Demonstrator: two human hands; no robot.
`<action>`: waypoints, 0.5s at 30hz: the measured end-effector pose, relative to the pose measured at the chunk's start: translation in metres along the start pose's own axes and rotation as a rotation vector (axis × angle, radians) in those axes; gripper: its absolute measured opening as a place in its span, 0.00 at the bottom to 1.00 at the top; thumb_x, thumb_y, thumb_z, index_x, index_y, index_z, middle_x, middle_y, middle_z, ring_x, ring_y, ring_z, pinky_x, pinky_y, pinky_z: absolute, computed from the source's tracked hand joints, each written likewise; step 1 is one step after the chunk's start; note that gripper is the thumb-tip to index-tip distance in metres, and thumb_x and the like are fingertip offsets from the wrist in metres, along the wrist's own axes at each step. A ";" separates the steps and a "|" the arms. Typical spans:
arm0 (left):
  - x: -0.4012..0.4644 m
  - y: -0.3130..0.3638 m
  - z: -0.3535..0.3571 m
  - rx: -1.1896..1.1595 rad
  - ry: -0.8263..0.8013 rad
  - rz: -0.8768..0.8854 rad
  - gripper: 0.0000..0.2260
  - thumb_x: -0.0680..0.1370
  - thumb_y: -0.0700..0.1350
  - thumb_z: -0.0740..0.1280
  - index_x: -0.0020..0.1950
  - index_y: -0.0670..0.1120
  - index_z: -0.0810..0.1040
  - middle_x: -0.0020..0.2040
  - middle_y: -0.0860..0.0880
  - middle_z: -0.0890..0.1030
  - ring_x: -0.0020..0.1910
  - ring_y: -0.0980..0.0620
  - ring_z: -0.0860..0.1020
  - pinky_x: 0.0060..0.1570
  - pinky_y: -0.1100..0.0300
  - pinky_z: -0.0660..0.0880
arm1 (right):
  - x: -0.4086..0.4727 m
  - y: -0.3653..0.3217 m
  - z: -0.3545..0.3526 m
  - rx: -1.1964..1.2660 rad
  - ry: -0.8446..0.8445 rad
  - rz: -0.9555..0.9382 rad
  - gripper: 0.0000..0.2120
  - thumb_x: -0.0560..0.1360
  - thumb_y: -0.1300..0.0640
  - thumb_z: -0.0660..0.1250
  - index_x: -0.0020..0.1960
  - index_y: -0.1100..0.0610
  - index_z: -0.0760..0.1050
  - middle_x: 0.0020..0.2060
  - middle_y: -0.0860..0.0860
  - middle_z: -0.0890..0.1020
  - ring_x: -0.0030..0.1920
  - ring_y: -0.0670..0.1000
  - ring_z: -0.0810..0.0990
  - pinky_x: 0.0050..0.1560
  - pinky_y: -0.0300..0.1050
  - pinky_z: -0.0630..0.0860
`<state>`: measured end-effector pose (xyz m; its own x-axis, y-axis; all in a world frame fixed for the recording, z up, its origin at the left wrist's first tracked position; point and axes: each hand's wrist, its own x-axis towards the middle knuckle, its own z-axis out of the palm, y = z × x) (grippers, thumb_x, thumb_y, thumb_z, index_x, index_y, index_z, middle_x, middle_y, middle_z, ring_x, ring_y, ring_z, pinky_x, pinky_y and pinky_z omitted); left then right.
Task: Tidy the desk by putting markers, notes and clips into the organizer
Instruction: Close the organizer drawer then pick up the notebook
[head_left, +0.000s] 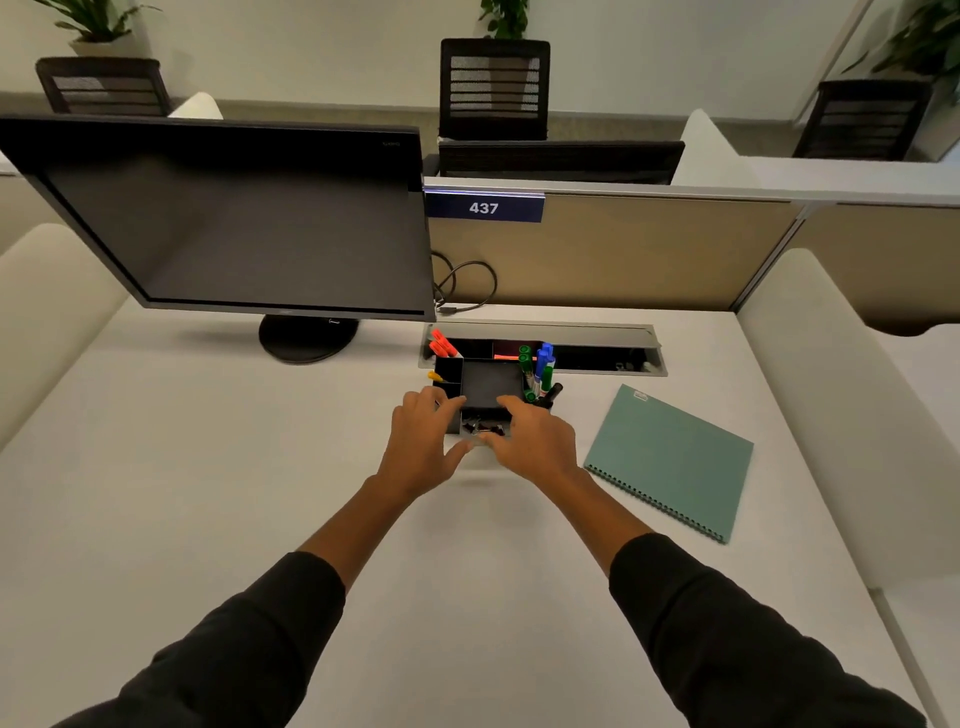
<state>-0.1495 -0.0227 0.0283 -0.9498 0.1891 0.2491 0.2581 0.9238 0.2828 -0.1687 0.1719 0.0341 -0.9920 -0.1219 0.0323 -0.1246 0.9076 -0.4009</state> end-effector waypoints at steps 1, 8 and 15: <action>0.003 0.001 0.001 0.021 -0.028 -0.008 0.31 0.72 0.62 0.74 0.71 0.50 0.74 0.63 0.46 0.74 0.57 0.46 0.72 0.50 0.53 0.73 | 0.000 0.002 -0.002 -0.035 -0.040 0.004 0.37 0.72 0.32 0.70 0.75 0.46 0.67 0.58 0.48 0.83 0.55 0.53 0.83 0.49 0.48 0.81; 0.017 0.005 0.000 0.068 -0.107 -0.043 0.30 0.72 0.59 0.76 0.71 0.52 0.75 0.65 0.46 0.73 0.61 0.46 0.71 0.56 0.53 0.72 | -0.005 0.019 -0.009 -0.141 -0.108 0.030 0.40 0.72 0.39 0.74 0.79 0.46 0.61 0.57 0.52 0.83 0.52 0.55 0.83 0.46 0.46 0.78; 0.025 0.003 -0.003 0.040 -0.104 -0.050 0.21 0.71 0.54 0.79 0.61 0.51 0.81 0.62 0.48 0.74 0.59 0.47 0.71 0.54 0.54 0.73 | -0.002 0.022 -0.009 -0.088 -0.021 0.025 0.28 0.77 0.49 0.72 0.75 0.48 0.68 0.53 0.53 0.84 0.48 0.55 0.83 0.43 0.45 0.75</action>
<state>-0.1716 -0.0160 0.0384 -0.9751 0.1738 0.1377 0.2045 0.9452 0.2546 -0.1692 0.1954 0.0339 -0.9943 -0.1063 0.0038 -0.1019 0.9422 -0.3193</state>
